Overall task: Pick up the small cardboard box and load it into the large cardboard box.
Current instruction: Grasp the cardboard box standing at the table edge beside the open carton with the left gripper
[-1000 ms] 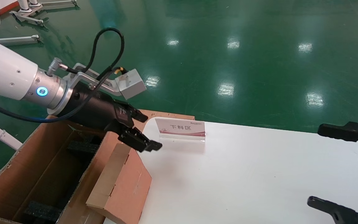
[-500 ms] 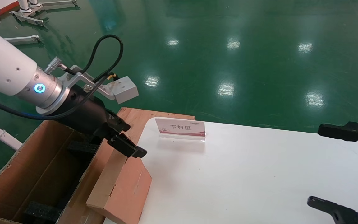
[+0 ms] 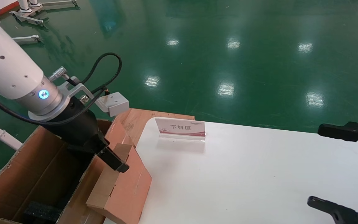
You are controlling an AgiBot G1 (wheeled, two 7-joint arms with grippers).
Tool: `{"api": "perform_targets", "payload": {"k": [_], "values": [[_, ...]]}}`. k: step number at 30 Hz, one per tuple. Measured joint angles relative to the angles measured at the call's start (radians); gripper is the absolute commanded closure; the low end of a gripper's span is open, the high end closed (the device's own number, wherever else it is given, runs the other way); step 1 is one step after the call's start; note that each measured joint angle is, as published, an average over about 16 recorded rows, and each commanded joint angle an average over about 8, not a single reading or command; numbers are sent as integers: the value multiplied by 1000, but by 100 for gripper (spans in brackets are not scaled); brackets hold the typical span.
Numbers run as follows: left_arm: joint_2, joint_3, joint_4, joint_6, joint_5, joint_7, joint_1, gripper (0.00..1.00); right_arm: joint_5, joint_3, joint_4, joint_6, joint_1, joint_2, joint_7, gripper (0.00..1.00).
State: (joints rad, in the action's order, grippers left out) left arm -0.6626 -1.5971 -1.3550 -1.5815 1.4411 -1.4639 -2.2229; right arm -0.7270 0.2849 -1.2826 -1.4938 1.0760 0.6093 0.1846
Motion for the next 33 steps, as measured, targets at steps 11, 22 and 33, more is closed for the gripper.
{"api": "perform_targets", "payload": {"k": [11,22,33], "values": [[-49,-181,-1,26,-54,-57,-70,0,1,1,0,0,0,0,0,0],[-64,-246,-3,75,-59,-68,-62,0,1,2,0,1,0,-1,-1,0],[-60,-271,-5,135,-16,-79,-30,0,2,2,0,1,0,-1,-1,0]]}}
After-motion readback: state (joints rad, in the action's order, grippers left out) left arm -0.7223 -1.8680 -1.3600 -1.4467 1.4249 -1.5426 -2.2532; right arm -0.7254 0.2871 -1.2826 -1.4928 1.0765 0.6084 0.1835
